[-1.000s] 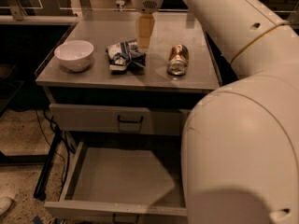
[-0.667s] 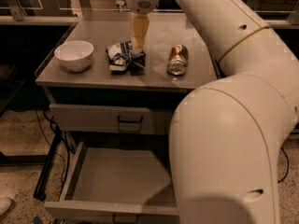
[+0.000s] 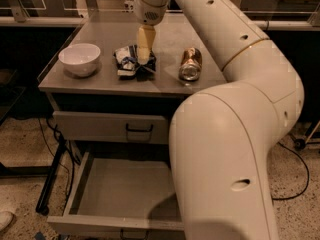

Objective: Place blue chip bag into middle drawer

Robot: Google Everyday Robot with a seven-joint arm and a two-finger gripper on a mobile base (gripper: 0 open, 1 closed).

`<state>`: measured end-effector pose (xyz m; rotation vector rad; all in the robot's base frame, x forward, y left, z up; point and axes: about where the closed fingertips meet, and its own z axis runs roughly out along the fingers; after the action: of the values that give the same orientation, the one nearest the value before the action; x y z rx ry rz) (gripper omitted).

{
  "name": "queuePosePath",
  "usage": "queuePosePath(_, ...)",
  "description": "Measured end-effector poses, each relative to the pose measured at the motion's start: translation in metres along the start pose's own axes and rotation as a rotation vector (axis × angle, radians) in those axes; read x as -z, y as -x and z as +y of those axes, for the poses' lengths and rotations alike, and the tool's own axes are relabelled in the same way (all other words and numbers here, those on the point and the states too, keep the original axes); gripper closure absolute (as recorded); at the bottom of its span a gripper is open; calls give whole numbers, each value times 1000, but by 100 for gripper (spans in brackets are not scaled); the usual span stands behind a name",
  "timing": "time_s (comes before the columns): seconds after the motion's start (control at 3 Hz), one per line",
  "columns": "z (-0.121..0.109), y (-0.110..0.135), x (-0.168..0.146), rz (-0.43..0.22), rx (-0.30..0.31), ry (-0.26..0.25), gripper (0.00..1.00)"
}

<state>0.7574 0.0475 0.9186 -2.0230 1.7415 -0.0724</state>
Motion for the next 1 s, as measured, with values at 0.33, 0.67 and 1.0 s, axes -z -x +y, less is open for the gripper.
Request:
queuePosePath(0.33,1,-7,-25,1,-30,45,0)
queuePosePath(0.67,2,-17,-56,0,-70,95,0)
queuePosePath(1.0,4,-25,-73,1,-98,117,0)
